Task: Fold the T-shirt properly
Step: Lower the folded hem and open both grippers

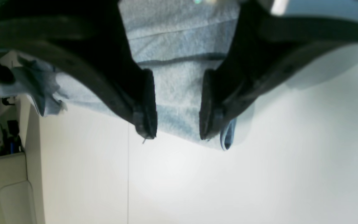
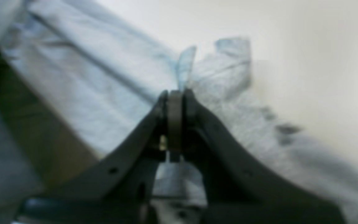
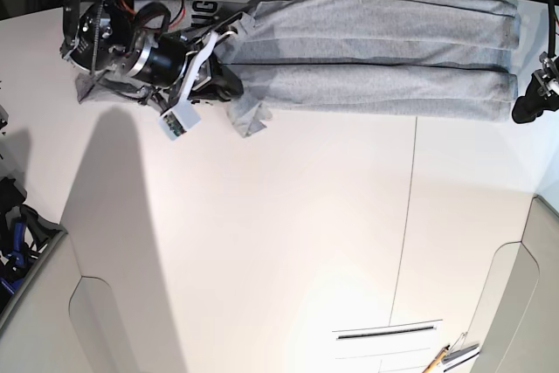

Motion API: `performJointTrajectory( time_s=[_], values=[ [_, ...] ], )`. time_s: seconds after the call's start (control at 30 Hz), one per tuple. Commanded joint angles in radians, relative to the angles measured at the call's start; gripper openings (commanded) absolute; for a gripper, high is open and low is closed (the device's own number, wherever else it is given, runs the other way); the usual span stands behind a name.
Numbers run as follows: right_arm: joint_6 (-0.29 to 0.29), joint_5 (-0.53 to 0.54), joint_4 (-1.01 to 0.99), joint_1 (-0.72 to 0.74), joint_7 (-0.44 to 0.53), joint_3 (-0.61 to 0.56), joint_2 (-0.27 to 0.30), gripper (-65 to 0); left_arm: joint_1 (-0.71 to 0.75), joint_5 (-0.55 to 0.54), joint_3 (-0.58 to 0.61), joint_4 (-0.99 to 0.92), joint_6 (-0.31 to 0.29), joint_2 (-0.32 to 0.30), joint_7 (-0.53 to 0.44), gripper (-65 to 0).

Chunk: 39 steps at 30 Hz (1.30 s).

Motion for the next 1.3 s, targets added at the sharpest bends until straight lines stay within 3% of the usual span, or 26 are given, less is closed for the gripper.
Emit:
performJointTrajectory(
  time_s=[0.0,0.33,0.4,0.47,0.63,0.7,0.93,1.13,1.27],
  values=[
    [0.005,0.031,0.017,-0.019,0.018,0.002,-0.005,-65.0,-0.006,-0.026,-0.008,0.016,-0.009,-0.027,-0.015,-39.0],
    [0.006,0.062,0.017,-0.120,-0.010,0.002,-0.008,-65.0,-0.006,-0.026,-0.008,0.016,-0.009,-0.027,-0.015,-38.9],
    [0.006,0.063,0.017,-0.119,-0.010,0.002,-0.008,-44.1,-0.005,-0.026,-0.008,0.016,-0.009,-0.027,-0.032,-38.9],
    [0.006,0.063,0.019,-0.117,0.004,0.002,-0.008,-31.8,-0.005,-0.026,-0.019,0.016,-0.009,-0.027,-0.061,-38.9],
    [0.006,0.053,0.061,-0.097,0.003,0.014,-0.008,-31.2,-0.005,-0.024,-0.109,0.016,-0.009,-0.025,-0.066,-38.3],
    [0.006,0.026,0.080,-0.076,0.004,0.032,-0.008,-31.2,0.009,-0.011,-0.140,0.016,-0.009,-0.025,-0.062,-33.8],
    [0.005,-0.006,0.084,0.005,0.005,0.182,-0.008,-31.2,0.119,-0.002,-0.153,0.015,-0.009,0.001,-0.090,-31.4],
    [0.005,-0.005,0.084,0.027,0.007,0.303,-0.006,-31.2,0.122,0.126,-0.153,0.015,-0.009,0.059,-0.181,-31.4],
    [0.005,-0.005,0.084,0.027,0.007,0.347,-0.006,-31.2,0.122,0.185,-0.153,0.015,-0.009,0.064,-0.220,-31.4]
  ],
)
